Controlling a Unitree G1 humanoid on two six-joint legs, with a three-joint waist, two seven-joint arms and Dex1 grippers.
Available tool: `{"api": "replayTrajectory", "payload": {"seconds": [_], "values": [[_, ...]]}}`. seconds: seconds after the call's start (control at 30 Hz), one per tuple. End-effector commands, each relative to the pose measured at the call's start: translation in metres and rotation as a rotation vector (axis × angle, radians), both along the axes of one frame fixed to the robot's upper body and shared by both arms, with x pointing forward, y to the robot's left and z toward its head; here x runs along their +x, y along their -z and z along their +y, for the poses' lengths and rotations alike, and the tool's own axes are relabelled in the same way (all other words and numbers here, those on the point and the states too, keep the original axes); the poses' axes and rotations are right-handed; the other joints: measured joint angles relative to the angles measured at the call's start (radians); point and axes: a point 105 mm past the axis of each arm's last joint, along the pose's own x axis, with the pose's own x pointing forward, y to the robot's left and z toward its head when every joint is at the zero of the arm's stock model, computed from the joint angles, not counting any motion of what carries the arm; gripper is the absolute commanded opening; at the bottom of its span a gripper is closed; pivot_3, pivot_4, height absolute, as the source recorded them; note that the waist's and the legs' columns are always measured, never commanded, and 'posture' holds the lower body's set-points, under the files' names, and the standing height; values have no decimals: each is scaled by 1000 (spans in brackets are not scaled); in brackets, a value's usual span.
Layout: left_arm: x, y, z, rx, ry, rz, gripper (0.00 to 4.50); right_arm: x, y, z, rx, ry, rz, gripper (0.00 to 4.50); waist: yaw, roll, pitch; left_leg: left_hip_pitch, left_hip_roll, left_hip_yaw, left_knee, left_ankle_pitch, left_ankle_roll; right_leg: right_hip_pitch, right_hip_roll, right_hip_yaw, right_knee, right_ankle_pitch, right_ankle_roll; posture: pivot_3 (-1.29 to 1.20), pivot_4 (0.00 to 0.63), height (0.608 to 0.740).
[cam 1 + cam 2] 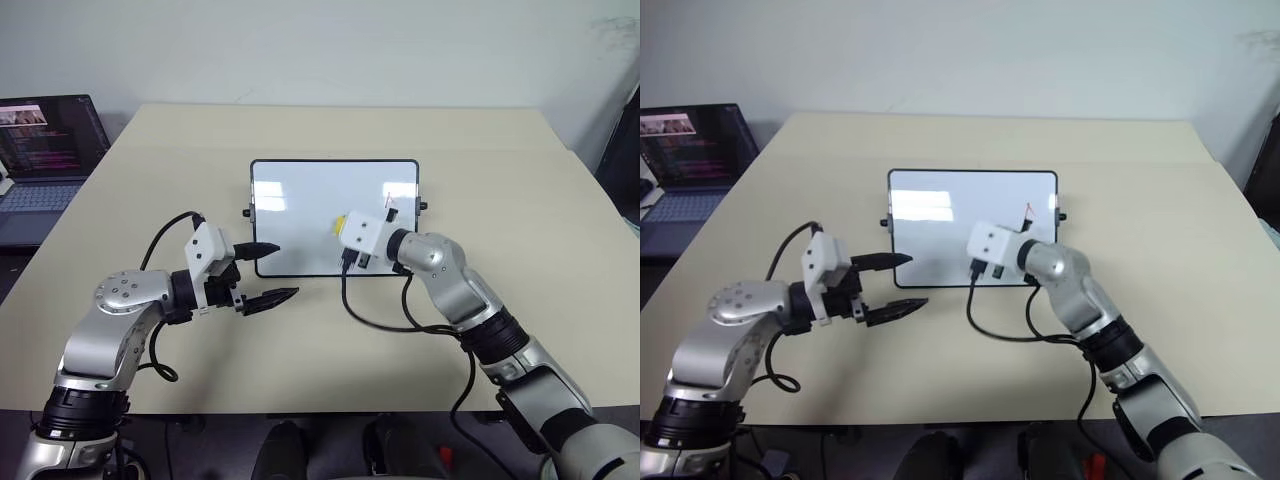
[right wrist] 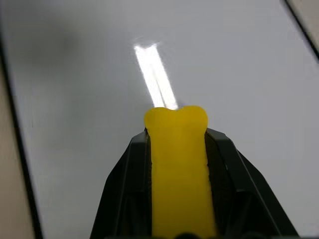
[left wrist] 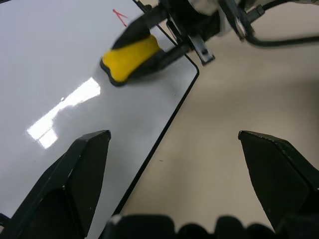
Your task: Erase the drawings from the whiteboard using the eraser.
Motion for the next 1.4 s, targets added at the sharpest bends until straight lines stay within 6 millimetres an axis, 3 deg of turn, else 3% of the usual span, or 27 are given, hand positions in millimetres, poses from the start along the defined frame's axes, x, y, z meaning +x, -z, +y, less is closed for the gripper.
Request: {"api": "replayTrajectory", "payload": {"seconds": [0.03,0.23,0.4,0.67,0.77,0.93,1.1,1.27,1.4], "values": [[6,-15,-4,-27,-24,-89,4500,-20,-27,-5,236,-25,59,1107,4,0,0,-1,0,0,0,0,0,0,0,0,-1,0,0,0,150,740],[9,-23,-12,-61,-11,-112,4500,-51,-39,-35,388,12,121,1107,6,0,0,-5,0,-1,-1,-1,-1,-1,-1,-1,-8,-1,1,0,150,740],[8,-26,-26,-55,63,-103,4500,-68,-19,-67,361,126,163,1107,5,0,0,-5,-1,-1,-2,-2,-1,0,-1,-1,-9,-1,1,0,150,740],[21,-34,-33,-63,62,-128,4500,-75,8,-85,295,208,196,1107,-3,0,0,-4,-1,0,-2,-2,-1,0,0,0,-9,-1,2,0,150,740],[21,-33,-34,-62,67,-127,4500,-67,-3,-81,318,213,145,1107,-3,0,0,-4,-1,0,-2,-2,-2,0,1,0,-9,-1,2,0,150,740],[21,-30,-33,-50,59,-125,4500,-19,-31,-75,280,248,-11,1107,-9,0,0,-3,-1,1,-1,-1,-2,0,1,1,-8,-1,2,0,150,740],[19,-30,-34,-52,62,-126,4500,11,-42,-79,264,275,-57,1107,4,0,0,-5,-1,1,-1,-1,-1,0,0,-1,-9,-1,1,0,150,740],[17,-28,-33,-50,55,-125,4500,26,-29,-86,209,315,-40,1107,3,0,0,-6,-1,1,-1,-2,-1,0,-1,1,-12,0,1,0,150,740],[16,-27,-30,-46,45,-125,4500,17,0,-86,137,278,92,1107,3,0,0,-4,-1,1,-1,-2,-1,1,-1,0,-9,0,1,0,150,740]]}}
